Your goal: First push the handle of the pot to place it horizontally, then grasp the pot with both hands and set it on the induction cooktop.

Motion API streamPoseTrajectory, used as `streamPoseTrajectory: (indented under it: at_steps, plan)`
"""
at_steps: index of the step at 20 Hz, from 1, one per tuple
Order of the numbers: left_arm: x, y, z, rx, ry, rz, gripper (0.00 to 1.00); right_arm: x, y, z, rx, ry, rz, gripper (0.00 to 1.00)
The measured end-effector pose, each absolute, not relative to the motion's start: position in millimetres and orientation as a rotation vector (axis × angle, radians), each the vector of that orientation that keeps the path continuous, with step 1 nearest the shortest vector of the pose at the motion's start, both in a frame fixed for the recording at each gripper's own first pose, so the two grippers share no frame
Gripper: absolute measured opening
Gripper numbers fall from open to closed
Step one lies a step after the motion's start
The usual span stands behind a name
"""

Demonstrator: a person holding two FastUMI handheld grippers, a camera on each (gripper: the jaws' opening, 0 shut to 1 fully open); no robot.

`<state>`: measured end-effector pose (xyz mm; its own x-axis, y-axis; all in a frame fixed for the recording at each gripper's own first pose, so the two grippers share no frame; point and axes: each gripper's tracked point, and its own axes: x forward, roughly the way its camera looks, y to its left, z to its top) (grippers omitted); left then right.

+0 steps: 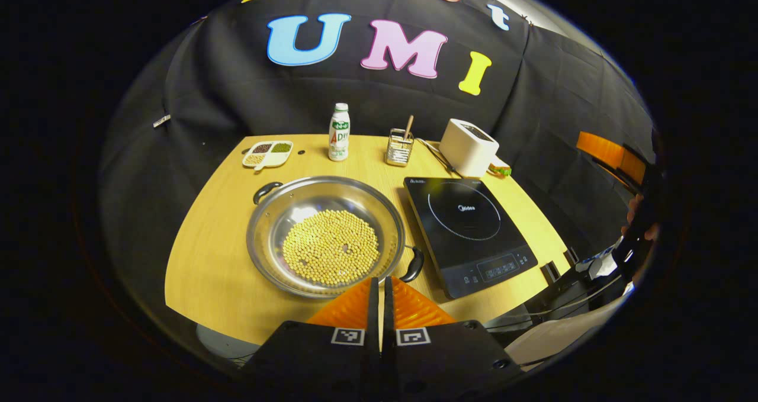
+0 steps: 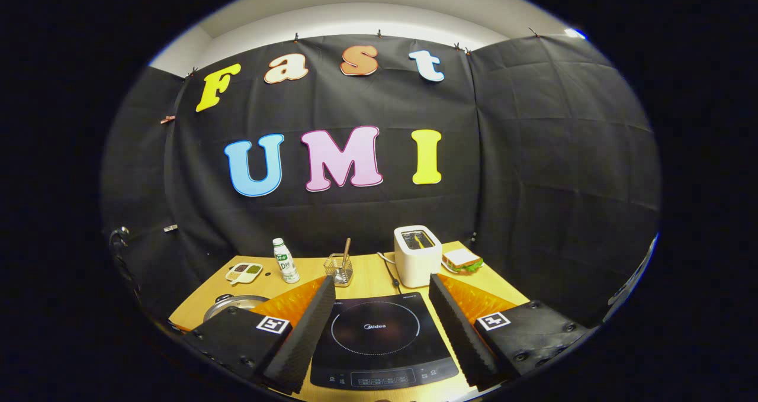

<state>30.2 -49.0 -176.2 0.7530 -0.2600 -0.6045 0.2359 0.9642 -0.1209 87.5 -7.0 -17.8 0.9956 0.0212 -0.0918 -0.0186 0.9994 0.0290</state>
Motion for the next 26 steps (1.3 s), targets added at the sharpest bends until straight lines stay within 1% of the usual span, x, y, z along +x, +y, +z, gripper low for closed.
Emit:
streamPoseTrajectory:
  at_steps: [5, 11, 15, 18, 26]
  plan:
    - [28, -71, -214, 0.006, 0.74, -0.301, 0.05, 99, -13, -24, -0.016, 0.121, 0.073, 0.99]
    - [42, -86, -247, 0.022, 0.789, -0.297, 0.05, 112, -24, -22, -0.04, 0.114, 0.109, 0.99]
    - [50, -81, -270, 0.055, 0.854, -0.261, 0.05, 121, -42, -24, -0.039, 0.122, 0.099, 0.99]
    - [56, -84, -281, 0.055, 0.883, -0.262, 0.05, 125, -55, -25, -0.028, 0.127, 0.08, 0.99]
    - [82, -103, -285, 0.088, 0.882, -0.272, 0.05, 131, -84, -22, -0.04, 0.116, 0.038, 0.99]
